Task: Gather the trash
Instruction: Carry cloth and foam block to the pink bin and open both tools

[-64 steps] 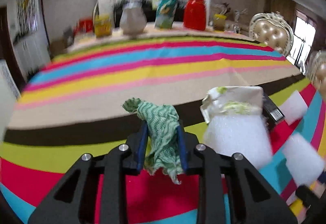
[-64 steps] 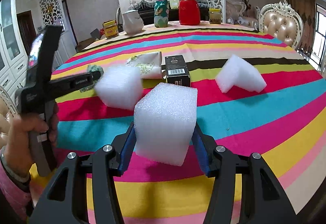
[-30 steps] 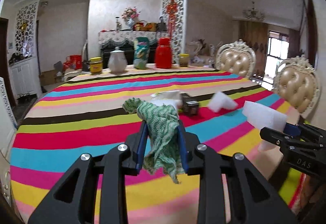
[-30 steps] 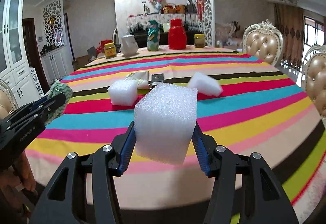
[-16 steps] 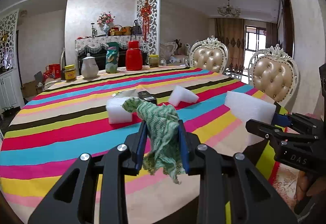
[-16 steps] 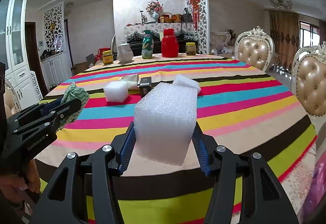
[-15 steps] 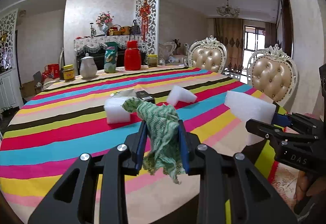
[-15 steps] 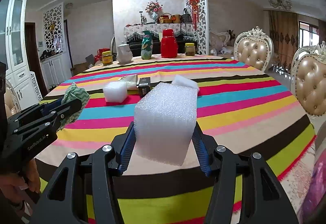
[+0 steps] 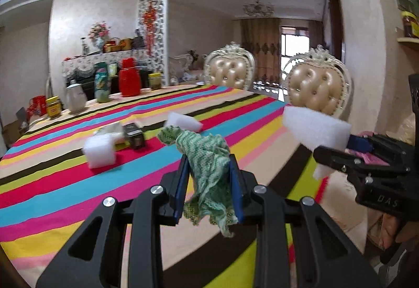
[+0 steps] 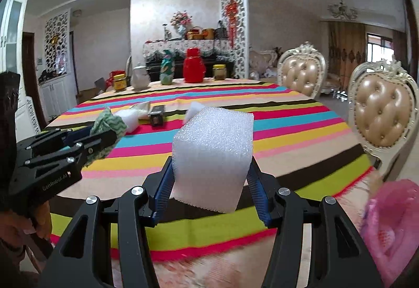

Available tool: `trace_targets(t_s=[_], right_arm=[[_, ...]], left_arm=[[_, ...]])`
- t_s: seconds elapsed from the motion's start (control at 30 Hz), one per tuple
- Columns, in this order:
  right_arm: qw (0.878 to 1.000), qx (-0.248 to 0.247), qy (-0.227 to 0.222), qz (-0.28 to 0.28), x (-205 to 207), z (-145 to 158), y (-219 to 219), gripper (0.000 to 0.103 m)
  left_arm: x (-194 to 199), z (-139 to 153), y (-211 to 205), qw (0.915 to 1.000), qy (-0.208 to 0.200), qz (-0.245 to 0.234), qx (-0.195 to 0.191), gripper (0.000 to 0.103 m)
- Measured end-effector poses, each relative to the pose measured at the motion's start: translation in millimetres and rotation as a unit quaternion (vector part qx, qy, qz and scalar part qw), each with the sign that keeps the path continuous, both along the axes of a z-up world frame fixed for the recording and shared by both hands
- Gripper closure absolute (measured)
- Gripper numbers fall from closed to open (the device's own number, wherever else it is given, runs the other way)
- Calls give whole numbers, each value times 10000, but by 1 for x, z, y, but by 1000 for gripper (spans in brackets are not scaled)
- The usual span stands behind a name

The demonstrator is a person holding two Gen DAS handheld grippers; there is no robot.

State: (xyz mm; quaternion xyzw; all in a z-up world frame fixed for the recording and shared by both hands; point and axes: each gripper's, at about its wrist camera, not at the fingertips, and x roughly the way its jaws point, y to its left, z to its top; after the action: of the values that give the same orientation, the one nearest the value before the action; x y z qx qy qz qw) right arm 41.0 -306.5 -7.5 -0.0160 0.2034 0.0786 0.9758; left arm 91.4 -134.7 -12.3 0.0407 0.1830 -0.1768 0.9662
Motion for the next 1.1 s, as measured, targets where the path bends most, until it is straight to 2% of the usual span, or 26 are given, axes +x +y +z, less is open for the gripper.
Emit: trace_targets(t_s=[0.23, 0.43, 0.63, 0.8, 0.93, 1.1], right_arm=[[9993, -50, -115, -364, -26, 4, -43, 50], [9960, -141, -171, -865, -45, 5, -89, 50], [9846, -107, -144, -1741, -72, 5, -160, 50], [9719, -87, -28, -2350, -90, 1, -214, 50], [9629, 9, 10, -2699, -105, -5, -247, 50], [9591, -46, 127, -2829, -112, -15, -263, 50]], left_arm=[[0, 3, -60, 9972, -28, -716, 226, 74], [0, 5, -116, 9898, 108, -1400, 248, 74], [-5, 8, -175, 9775, 98, -2095, 219, 74], [-7, 6, -234, 9609, 298, -2753, 58, 74], [-12, 0, -278, 9500, 411, -3096, 70, 72], [-16, -11, -321, 9398, 502, -3376, 139, 72]])
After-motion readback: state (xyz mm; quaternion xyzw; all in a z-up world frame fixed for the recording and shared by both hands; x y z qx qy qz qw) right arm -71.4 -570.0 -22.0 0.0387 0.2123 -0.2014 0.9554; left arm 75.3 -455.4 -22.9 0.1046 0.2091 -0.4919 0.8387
